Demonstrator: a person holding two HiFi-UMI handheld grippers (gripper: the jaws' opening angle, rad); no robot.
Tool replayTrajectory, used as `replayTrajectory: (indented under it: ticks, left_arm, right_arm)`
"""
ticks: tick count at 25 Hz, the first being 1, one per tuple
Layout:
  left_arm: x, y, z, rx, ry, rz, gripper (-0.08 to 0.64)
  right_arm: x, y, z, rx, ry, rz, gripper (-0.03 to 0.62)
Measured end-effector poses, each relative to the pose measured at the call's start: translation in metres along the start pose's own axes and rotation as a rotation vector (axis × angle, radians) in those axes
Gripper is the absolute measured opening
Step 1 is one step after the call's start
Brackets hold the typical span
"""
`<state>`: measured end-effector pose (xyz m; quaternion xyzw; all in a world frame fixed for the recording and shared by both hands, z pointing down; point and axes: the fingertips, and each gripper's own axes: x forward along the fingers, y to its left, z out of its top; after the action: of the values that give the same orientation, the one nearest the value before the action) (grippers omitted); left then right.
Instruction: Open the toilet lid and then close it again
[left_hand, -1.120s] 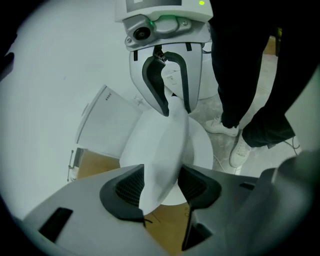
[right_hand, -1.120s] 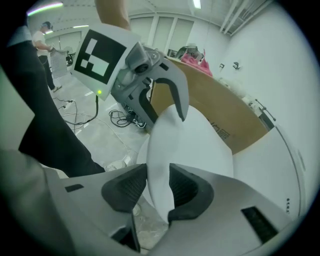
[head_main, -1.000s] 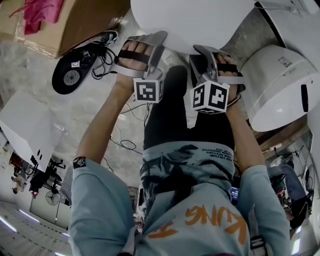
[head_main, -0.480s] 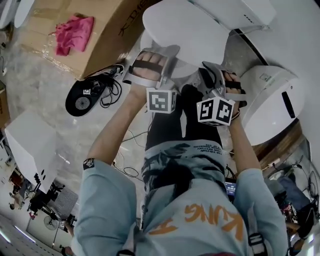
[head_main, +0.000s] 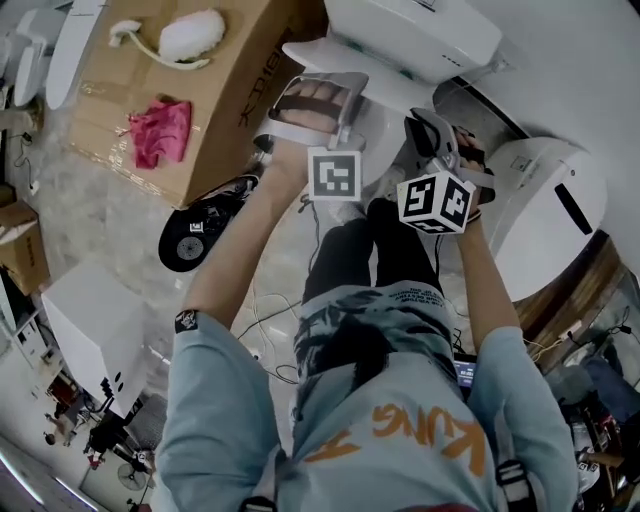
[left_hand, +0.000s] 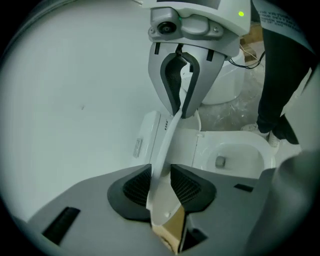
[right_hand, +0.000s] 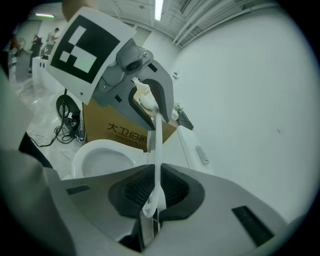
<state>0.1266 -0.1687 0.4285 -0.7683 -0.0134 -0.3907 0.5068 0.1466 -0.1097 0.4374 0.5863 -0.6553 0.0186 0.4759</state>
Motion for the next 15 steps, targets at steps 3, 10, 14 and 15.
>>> replayTrajectory:
  ticks: [3,10,14,15]
  left_arm:
    - [0.018,0.023,0.011,0.031,-0.015,-0.048,0.138]
    - [0.054,0.062,0.024,0.015,-0.088,-0.071,0.161]
    - [0.076,0.079,0.033,-0.058,-0.102,-0.077,0.192]
    - [0.085,0.085,0.036,-0.067,-0.100,-0.085,0.198]
  right_arm:
    - [0.006,-0.030,-0.005,0.028,0.004,-0.022,0.048]
    - [0.020,-0.080,-0.014,0.019,-0.033,-0.079,0.058]
    - [0.031,-0.104,-0.024,0.062,-0.030,-0.083,0.064]
    - [0.035,-0.113,-0.027,0.082,-0.026,-0.084,0.066]
